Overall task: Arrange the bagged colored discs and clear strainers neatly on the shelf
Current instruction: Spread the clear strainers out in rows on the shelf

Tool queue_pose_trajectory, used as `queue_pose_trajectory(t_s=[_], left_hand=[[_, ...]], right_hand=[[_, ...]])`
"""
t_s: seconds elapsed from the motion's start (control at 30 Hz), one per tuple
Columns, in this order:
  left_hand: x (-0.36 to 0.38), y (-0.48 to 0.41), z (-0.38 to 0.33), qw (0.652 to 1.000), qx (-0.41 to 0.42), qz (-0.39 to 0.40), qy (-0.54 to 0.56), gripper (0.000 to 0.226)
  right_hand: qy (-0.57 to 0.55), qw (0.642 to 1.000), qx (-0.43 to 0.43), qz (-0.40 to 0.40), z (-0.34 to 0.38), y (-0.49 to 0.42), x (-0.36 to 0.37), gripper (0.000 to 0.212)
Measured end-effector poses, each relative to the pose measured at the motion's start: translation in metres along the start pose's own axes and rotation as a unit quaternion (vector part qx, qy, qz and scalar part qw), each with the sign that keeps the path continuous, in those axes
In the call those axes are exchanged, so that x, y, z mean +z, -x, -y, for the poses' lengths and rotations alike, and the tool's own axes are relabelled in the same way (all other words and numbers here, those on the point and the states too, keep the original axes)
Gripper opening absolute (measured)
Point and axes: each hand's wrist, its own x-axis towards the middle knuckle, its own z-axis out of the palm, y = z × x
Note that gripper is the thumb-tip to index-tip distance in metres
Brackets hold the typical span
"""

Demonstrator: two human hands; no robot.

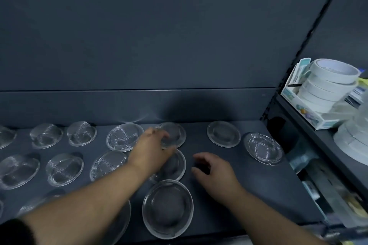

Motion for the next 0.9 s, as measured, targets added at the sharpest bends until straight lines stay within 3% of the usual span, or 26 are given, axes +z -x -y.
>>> queue_pose_trajectory(t_s=[0.17, 0.47, 0.57, 0.77, 0.9], left_hand=[[-0.003, 0.036, 0.002, 0.995, -0.053, 0.079, -0.020, 0.062], [0.005, 0.052, -0.006, 0.995, -0.078, 0.064, 0.000, 0.065], [0.006, 0.052, -0.014, 0.997, -0.070, 0.036, -0.021, 0.064], [0.021, 0.054, -0.047, 0.999, -0.001, 0.005, -0.041, 0.054], [0.039, 0.056, -0.068, 0.999, 0.023, 0.023, -0.033, 0.057]], right_hand=[[-0.001, 1.000, -0.003, 0.024, 0.010, 0.008, 0.002, 0.033], [0.019, 0.995, -0.035, 0.092, 0.014, 0.027, 0.003, 0.037], [0.038, 0.997, -0.039, 0.059, 0.009, 0.026, -0.011, 0.039], [0.180, 0.976, -0.030, -0.115, -0.032, 0.018, -0.072, 0.049], [0.272, 0.957, 0.040, -0.094, -0.068, 0.017, -0.102, 0.053]])
